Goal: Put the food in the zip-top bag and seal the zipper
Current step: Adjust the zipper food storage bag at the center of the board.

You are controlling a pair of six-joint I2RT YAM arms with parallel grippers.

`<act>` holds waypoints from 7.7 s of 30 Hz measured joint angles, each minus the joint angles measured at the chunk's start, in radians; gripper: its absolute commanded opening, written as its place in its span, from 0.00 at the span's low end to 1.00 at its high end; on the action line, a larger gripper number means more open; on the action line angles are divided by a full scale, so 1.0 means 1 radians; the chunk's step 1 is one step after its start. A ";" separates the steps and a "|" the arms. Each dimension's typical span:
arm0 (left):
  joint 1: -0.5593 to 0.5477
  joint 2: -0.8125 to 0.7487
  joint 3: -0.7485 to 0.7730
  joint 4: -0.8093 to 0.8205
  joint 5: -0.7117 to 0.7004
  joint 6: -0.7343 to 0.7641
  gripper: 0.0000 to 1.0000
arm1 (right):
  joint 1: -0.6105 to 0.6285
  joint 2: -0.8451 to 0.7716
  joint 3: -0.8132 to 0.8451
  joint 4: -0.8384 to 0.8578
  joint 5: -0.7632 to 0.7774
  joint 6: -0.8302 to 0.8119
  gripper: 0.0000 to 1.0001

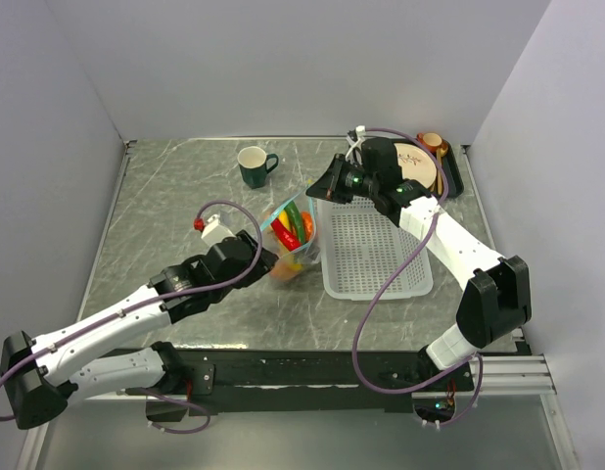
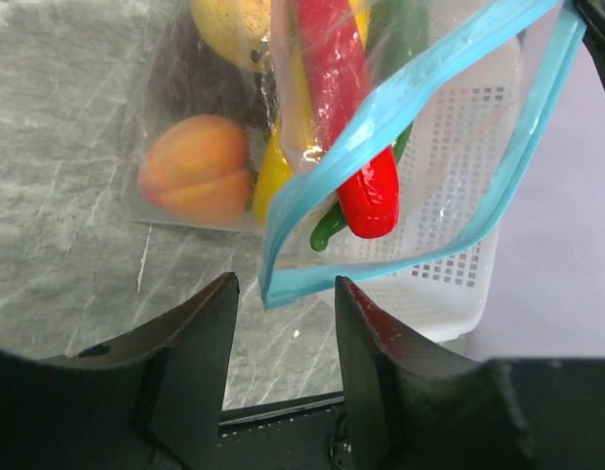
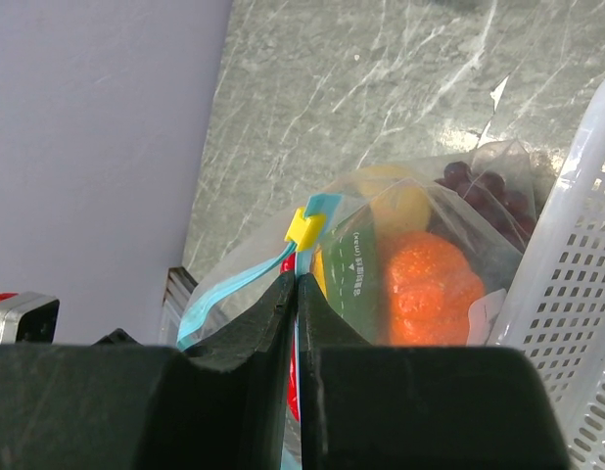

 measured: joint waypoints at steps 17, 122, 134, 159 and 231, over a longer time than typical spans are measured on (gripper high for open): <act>0.000 0.093 0.083 -0.026 -0.073 0.003 0.08 | 0.000 0.000 0.000 0.000 -0.003 -0.001 0.12; -0.002 -0.110 0.189 -0.297 0.116 0.090 0.01 | 0.167 -0.264 -0.516 0.122 0.228 0.746 0.00; -0.002 -0.155 -0.003 -0.113 0.331 0.109 0.01 | 0.008 0.071 -0.172 0.093 0.105 0.500 0.00; -0.044 -0.040 0.184 -0.197 0.348 0.211 0.98 | -0.066 0.278 0.072 0.007 -0.042 0.103 0.00; 0.552 0.924 0.352 1.145 1.268 0.584 0.72 | -0.083 0.125 0.105 -0.140 -0.068 -0.240 0.03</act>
